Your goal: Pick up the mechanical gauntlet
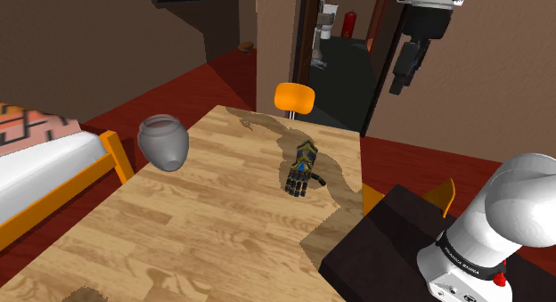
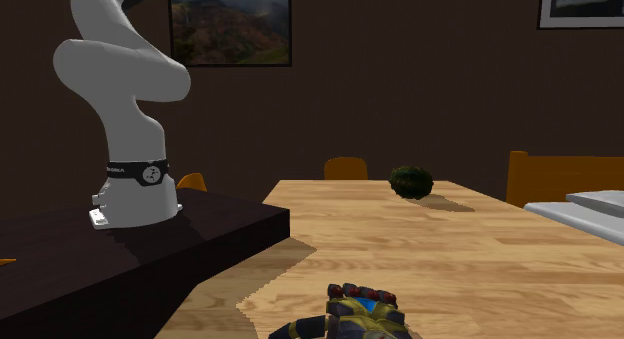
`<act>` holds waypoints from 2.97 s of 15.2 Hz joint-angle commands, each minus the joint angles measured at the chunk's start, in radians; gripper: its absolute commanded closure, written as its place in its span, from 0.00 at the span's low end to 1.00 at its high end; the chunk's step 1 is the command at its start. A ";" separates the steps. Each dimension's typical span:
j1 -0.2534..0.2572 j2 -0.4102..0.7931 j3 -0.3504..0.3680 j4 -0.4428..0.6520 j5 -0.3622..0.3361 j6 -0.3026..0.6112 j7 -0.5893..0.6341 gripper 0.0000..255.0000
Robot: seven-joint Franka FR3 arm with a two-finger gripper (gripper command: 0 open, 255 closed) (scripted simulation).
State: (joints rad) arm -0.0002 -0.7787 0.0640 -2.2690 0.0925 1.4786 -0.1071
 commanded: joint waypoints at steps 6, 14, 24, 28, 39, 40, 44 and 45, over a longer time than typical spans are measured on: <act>0.002 -0.019 -0.024 -0.181 -0.015 0.195 -0.067 0.00; 0.000 0.056 -0.069 -0.401 -0.034 0.543 -0.176 0.00; 0.020 0.377 -0.146 -0.518 -0.016 1.046 -0.339 0.00; 0.063 0.565 -0.195 -0.503 0.052 1.244 -0.446 0.00; -0.036 1.123 -0.006 -0.226 0.818 1.571 -1.216 0.00; -0.079 1.170 0.038 -0.190 0.858 1.593 -1.273 0.00; -0.143 1.227 0.108 -0.163 0.907 1.634 -1.335 0.00; -0.162 1.245 0.128 -0.154 0.923 1.648 -1.355 0.00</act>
State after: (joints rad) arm -0.1407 0.4446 0.1685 -2.4347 0.9961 3.1111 -1.4378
